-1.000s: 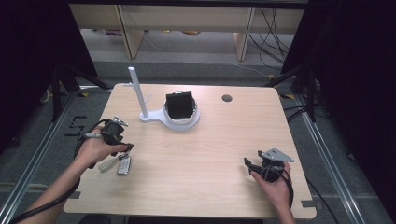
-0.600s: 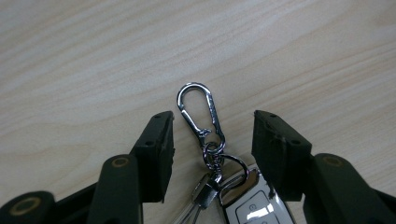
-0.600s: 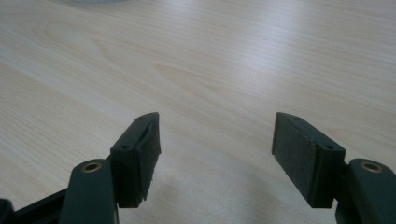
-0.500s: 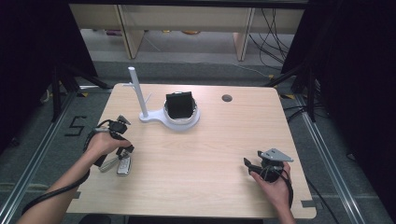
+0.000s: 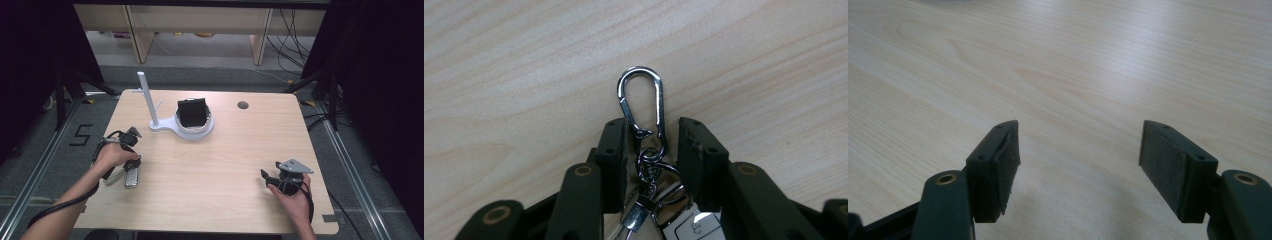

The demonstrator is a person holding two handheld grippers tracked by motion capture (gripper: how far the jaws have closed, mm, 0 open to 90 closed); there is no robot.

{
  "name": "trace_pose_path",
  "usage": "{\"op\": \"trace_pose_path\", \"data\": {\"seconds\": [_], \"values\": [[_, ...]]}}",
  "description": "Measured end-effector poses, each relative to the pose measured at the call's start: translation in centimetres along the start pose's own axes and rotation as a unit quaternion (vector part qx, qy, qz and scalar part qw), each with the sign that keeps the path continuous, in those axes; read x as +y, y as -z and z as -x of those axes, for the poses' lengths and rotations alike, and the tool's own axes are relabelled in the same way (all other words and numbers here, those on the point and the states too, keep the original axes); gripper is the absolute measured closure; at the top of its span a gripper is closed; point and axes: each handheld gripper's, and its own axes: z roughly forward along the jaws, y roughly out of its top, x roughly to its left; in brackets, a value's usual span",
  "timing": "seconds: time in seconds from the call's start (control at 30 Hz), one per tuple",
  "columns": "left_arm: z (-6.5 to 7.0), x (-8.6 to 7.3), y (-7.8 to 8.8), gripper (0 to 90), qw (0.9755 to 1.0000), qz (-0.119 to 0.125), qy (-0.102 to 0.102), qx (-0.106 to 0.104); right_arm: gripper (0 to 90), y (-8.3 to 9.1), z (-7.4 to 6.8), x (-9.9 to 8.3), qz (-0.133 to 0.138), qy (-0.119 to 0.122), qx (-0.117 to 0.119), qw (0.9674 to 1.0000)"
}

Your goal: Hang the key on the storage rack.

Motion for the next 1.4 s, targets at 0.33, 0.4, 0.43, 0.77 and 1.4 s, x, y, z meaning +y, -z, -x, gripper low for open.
{"op": "trace_pose_path", "data": {"seconds": [0.33,0.4,0.43,0.77,1.4], "values": [[-0.3,0.1,-0.2,71.9,0.9999,0.005,-0.014,0.002,33.6,0.1,0.0,0.0,-0.004,0.0,0.001,1.0],[-0.3,0.2,-0.1,70.9,0.9999,0.002,-0.012,0.001,33.6,0.1,0.0,0.0,-0.004,0.0,0.001,1.0],[-0.3,0.3,0.0,69.1,0.9999,-0.012,-0.012,0.0,33.7,0.1,0.0,0.0,-0.004,0.001,0.001,1.0],[-0.2,1.0,-0.1,62.7,0.9997,-0.022,-0.007,0.002,33.6,0.0,0.0,0.0,0.002,0.012,-0.007,0.9999],[0.2,1.8,-0.2,75.1,0.9972,-0.062,-0.04,0.008,33.5,0.1,0.0,-0.1,-0.003,0.007,0.0,1.0]]}}
